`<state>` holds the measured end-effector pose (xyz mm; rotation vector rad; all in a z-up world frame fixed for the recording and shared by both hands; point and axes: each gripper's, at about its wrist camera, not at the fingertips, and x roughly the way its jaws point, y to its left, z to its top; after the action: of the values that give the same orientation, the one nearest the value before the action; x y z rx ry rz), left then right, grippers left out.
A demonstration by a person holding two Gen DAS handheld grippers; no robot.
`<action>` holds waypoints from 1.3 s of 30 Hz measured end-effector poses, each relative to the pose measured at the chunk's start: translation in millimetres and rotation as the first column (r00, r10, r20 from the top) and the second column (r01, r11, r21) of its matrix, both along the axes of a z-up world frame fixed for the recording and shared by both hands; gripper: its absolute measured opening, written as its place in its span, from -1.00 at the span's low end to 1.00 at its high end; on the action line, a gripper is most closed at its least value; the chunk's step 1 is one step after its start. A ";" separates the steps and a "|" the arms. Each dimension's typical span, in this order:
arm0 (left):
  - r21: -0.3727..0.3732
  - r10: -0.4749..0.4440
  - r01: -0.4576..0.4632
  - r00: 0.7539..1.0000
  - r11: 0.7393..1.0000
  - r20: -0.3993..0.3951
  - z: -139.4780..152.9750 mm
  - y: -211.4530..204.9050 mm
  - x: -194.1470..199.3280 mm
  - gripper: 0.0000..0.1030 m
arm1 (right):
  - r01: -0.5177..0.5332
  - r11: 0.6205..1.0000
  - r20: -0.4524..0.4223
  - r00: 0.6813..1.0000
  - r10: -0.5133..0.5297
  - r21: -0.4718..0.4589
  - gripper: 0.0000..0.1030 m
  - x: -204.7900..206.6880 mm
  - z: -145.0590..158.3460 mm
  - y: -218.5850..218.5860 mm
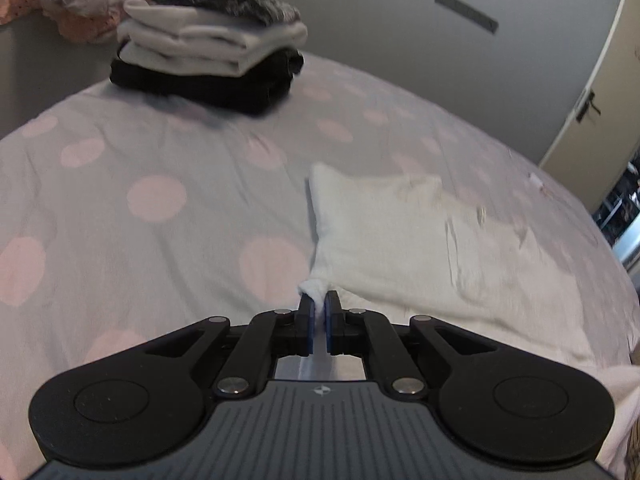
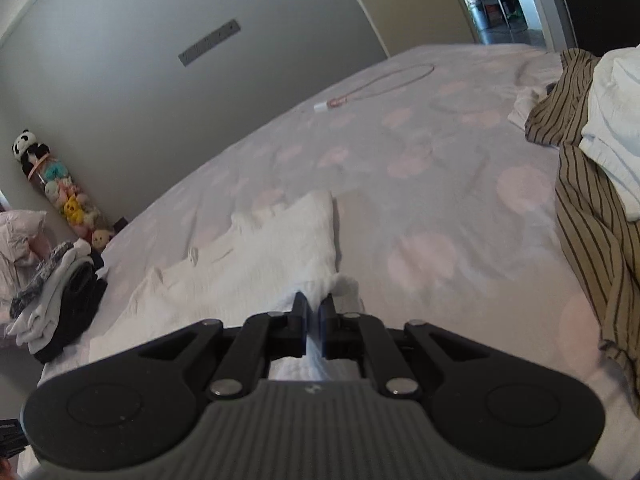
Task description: Fold clothes
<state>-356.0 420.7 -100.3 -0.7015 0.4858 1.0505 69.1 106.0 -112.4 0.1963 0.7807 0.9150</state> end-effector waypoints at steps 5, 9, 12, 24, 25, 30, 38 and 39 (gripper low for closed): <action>0.040 -0.021 0.027 0.992 0.999 -0.125 -14.0 8.1 23.5 -0.88 | -0.025 0.997 0.009 1.000 0.026 -0.068 -0.86 4.3 -16.6 24.8; 0.029 -0.046 0.055 0.968 0.998 -0.245 -32.1 13.4 43.5 -0.84 | -0.017 0.994 -0.054 0.998 0.011 -0.110 -0.85 15.4 -35.8 34.3; 0.046 -0.056 0.072 0.954 0.996 -0.293 -32.1 8.4 49.2 -0.66 | 0.002 0.993 -0.103 0.995 -0.014 -0.117 -0.66 21.8 -45.1 32.4; -0.267 -0.133 0.079 0.972 0.960 -0.191 -34.1 -1.8 13.5 0.13 | 0.038 0.971 -0.204 0.975 -0.087 -0.235 0.41 24.7 -49.9 20.3; -0.293 -0.124 0.069 0.977 0.954 -0.175 -33.7 -1.4 7.8 0.13 | 0.032 0.966 -0.211 0.974 -0.089 -0.257 0.43 24.5 -47.4 18.2; -0.381 -0.169 0.091 0.970 0.920 -0.177 -30.1 -11.5 -2.1 0.19 | -0.097 0.890 -0.223 0.975 -0.006 -0.446 0.57 18.8 -35.7 18.3; -0.521 -0.396 0.215 0.879 0.826 -0.266 -56.9 -39.7 27.4 0.20 | -0.323 0.669 -0.298 0.942 0.155 -0.670 0.59 -5.4 -58.1 40.7; -0.521 -0.403 0.214 0.871 0.826 -0.281 -59.2 -41.0 29.8 0.20 | -0.331 0.651 -0.292 0.941 0.172 -0.683 0.58 -8.8 -59.7 43.5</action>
<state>-326.2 379.7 -159.5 -0.8140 1.1939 0.7478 60.3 149.5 -172.1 -0.5550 1.3380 0.7822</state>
